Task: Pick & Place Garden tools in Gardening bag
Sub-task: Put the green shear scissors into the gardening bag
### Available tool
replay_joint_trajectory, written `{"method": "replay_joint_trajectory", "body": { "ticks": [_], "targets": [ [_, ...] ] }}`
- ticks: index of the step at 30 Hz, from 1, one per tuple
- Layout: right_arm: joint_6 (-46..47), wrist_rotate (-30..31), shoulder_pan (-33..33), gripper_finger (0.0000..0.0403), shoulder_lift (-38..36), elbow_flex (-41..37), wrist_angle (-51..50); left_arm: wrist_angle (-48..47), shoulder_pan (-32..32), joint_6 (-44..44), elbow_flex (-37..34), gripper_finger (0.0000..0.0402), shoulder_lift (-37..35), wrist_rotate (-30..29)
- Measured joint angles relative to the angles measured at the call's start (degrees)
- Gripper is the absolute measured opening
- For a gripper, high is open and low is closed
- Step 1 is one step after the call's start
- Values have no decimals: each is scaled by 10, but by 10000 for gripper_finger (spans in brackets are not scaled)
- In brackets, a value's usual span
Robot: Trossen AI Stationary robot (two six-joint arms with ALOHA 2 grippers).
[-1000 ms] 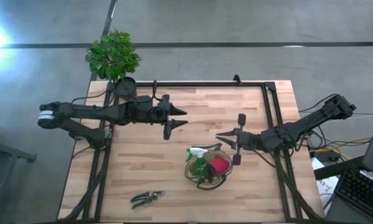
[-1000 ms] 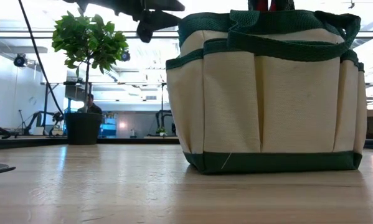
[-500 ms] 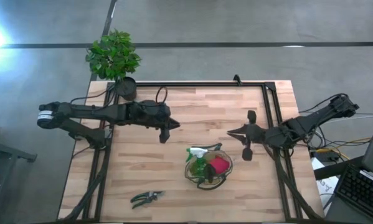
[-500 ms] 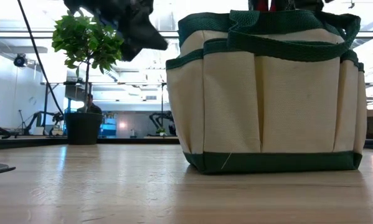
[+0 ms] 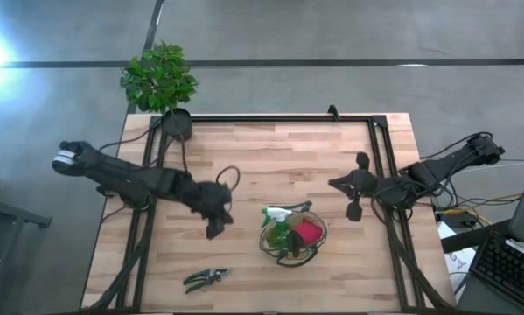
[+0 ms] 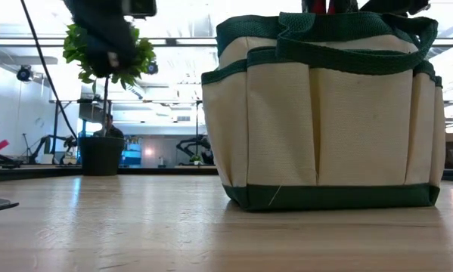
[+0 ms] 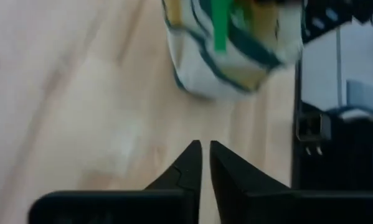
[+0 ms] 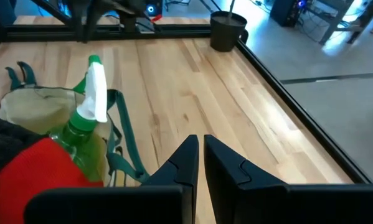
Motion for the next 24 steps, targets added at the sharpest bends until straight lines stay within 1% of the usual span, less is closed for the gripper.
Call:
{"method": "replay_joint_trajectory", "body": {
  "ticks": [4,8,11,14,18,21,24],
  "targets": [
    [0,1,0,18,-3,0,-4,-30,-53,-56,-2,68,0,-10],
    [-1,4,0,18,-4,0,-9,-33,-98,-123,-19,94,0,-16],
    [-1,15,0,18,-4,0,-12,-31,-123,-180,-39,109,0,-27],
    [-3,16,-1,18,-4,0,-13,-34,-134,-219,-59,128,0,-48],
    [-4,16,-1,18,-9,0,-12,-34,-135,-244,-84,155,0,-49],
    [-4,16,-1,18,-14,0,-12,-30,-135,-225,-96,172,0,-50],
    [-4,16,-1,18,-16,0,-12,-26,-135,-215,-103,178,0,-50]
  ]
}}
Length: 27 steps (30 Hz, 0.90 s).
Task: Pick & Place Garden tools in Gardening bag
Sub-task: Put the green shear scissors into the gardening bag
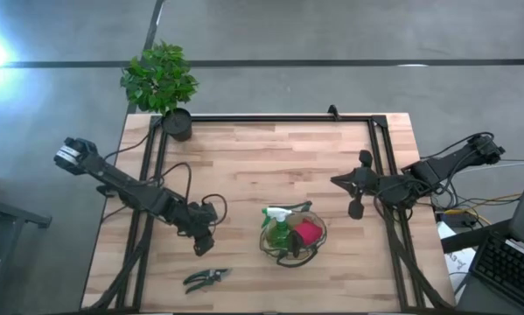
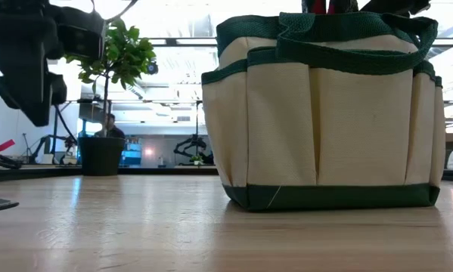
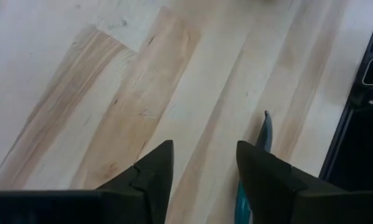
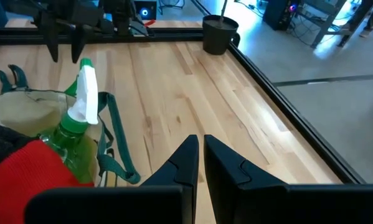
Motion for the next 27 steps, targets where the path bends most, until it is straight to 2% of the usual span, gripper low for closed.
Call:
{"method": "replay_joint_trajectory", "body": {
  "ticks": [7,11,18,27],
  "targets": [
    [0,2,0,18,1,0,0,8,0,-27,-2,179,0,9],
    [0,26,0,18,0,0,0,7,-4,-38,-3,179,0,25],
    [-11,32,0,18,0,0,0,10,-24,-76,-14,179,0,76],
    [-28,53,0,18,0,0,0,75,-67,-116,-20,179,14,75]
  ]
}}
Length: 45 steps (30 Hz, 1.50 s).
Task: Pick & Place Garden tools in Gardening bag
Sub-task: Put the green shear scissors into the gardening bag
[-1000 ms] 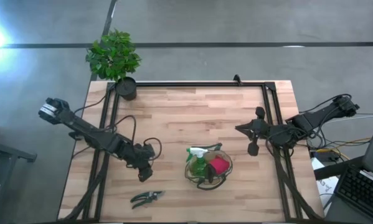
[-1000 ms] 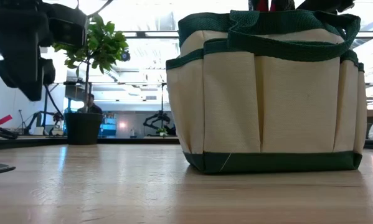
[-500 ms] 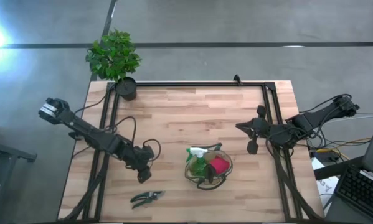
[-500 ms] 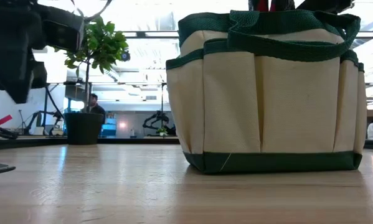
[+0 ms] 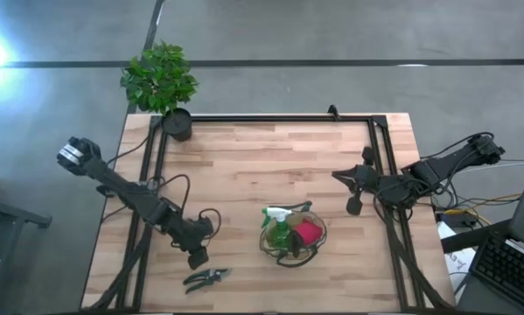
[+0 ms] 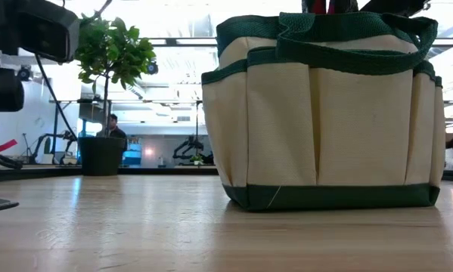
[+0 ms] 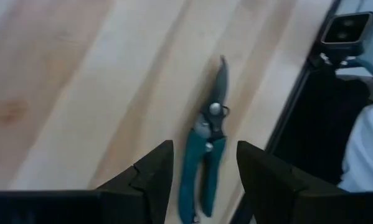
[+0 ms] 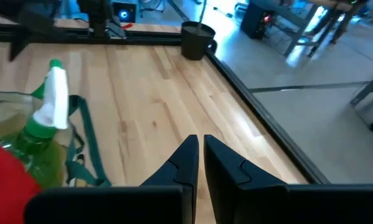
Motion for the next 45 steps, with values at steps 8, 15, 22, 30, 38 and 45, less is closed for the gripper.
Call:
{"method": "replay_joint_trajectory", "body": {
  "ticks": [8,15,22,30,38,45],
  "targets": [
    [-3,38,0,18,0,0,0,56,-34,-22,0,179,53,1],
    [-7,38,0,18,0,0,1,56,-59,-43,0,179,110,63],
    [-7,51,0,18,0,0,1,84,-62,-49,0,179,144,107],
    [-7,52,0,18,0,0,2,90,-64,-31,2,179,179,112],
    [-17,52,0,18,0,0,3,92,-64,0,2,96,191,114],
    [-28,52,0,18,0,0,3,82,-63,37,0,51,175,108]
  ]
}}
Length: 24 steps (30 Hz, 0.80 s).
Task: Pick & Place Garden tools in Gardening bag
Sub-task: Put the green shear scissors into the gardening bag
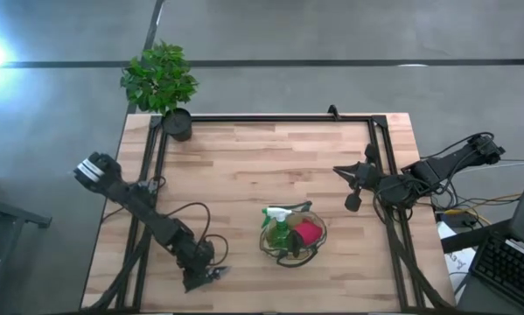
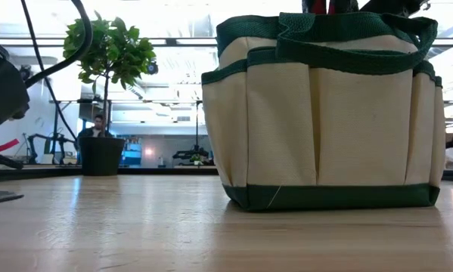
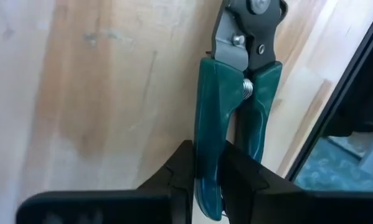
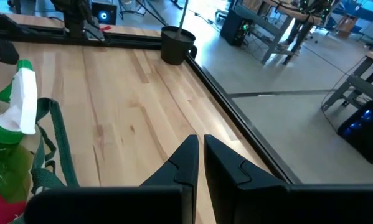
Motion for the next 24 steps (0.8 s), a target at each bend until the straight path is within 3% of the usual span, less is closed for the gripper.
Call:
{"method": "replay_joint_trajectory", "body": {
  "ticks": [6,12,20,24],
  "targets": [
    [0,0,0,18,0,0,0,-17,7,43,2,51,-55,-57],
    [0,0,0,18,0,0,0,-13,9,115,4,51,-143,-212],
    [2,0,0,18,0,0,3,112,11,374,1,51,-193,-496],
    [1,0,0,18,0,0,13,244,27,527,0,51,-175,-527]
  ]
}}
